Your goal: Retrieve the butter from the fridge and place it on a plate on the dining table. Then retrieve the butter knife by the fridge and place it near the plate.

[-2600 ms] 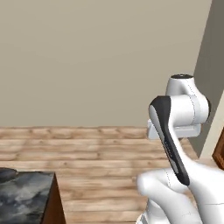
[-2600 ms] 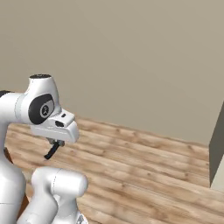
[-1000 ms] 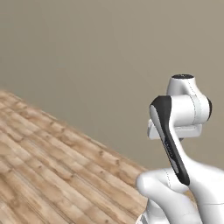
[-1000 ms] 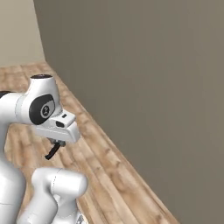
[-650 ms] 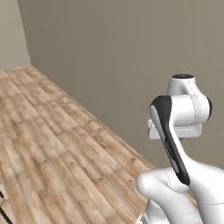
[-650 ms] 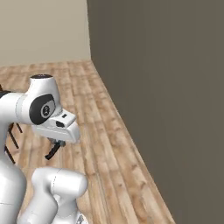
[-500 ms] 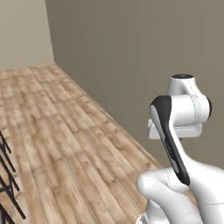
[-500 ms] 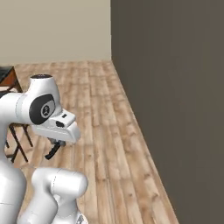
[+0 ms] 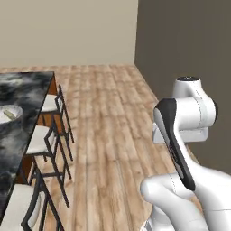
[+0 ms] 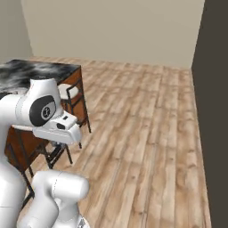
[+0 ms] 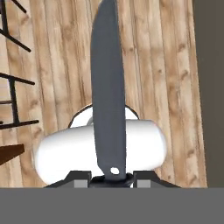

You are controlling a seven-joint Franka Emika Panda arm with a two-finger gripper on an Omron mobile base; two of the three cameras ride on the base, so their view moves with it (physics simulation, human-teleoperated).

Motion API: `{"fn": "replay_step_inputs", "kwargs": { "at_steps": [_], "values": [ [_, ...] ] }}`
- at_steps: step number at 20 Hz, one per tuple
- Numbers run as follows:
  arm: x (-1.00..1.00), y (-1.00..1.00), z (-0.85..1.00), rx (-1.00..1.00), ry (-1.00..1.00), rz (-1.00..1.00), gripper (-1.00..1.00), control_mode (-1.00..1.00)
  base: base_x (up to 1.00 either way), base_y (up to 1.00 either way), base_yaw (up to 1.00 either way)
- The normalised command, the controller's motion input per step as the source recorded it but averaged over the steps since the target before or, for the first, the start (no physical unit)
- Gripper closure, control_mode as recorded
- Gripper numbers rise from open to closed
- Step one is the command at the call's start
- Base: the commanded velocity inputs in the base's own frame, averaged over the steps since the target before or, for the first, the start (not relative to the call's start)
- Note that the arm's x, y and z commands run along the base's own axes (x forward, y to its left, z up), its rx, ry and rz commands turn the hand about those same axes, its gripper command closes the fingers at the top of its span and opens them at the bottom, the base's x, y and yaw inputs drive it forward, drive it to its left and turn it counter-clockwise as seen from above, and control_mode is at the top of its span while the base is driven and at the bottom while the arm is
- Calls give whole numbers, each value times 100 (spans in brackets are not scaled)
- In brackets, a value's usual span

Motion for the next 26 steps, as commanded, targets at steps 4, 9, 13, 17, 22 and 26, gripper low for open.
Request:
{"fn": "replay_step_inputs", "kwargs": {
  "at_steps": [4, 9, 13, 17, 22, 26],
  "values": [
    [0, 0, 0, 0, 0, 0, 100, 100, 50, -13, 66],
    [0, 0, 0, 0, 0, 0, 100, 100, 34, -36, 63],
    [0, 0, 0, 0, 0, 0, 100, 100, 25, -37, 63],
    [0, 0, 0, 0, 0, 0, 100, 100, 17, -40, 64],
    [0, 0, 0, 0, 0, 0, 100, 100, 7, -55, 63],
    [0, 0, 0, 0, 0, 0, 100, 100, 0, -69, 59]
  ]
}}
